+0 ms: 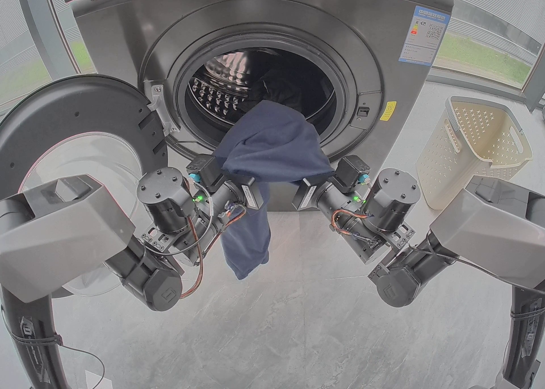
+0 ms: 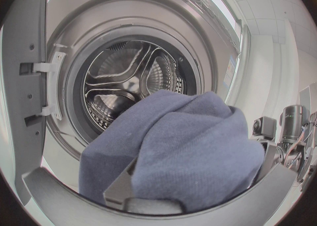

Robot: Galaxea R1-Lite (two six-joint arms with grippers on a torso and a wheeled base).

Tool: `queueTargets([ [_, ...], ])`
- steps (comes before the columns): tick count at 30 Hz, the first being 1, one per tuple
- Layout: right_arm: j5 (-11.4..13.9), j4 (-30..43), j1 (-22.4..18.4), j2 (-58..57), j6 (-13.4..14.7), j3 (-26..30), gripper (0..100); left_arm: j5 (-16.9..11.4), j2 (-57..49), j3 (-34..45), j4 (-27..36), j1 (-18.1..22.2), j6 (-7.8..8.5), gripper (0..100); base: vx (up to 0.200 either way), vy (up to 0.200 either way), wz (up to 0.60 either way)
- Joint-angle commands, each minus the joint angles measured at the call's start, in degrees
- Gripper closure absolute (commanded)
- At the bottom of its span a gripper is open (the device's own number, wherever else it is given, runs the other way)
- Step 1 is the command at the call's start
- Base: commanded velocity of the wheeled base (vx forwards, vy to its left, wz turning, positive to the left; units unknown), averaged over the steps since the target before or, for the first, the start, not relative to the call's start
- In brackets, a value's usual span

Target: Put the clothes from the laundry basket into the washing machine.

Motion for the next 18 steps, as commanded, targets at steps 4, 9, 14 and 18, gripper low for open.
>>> queueTargets([
  [4,0.05,0.21,0.43,0.02,0.68,0.37,0,0.19,-2.19,0.55,-0.46,-0.12,-0.28,100,0.000,0.000,0.00],
  [9,1.81,-1.46,1.05,-1.74,0.85,6.52,0,0.19,-4.12,1.60,-0.28,-0.03,-0.28,100,0.000,0.000,0.00],
  [14,3.83,-1.55,4.92,-5.16,0.50,16.37,0,-0.24,-6.41,4.15,0.33,-0.12,-0.11,100,0.000,0.000,0.00],
  [18,3.83,-1.55,7.38,-8.15,1.03,21.64,0,-0.51,-6.84,5.73,0.42,0.15,-0.11,100,0.000,0.000,0.00],
])
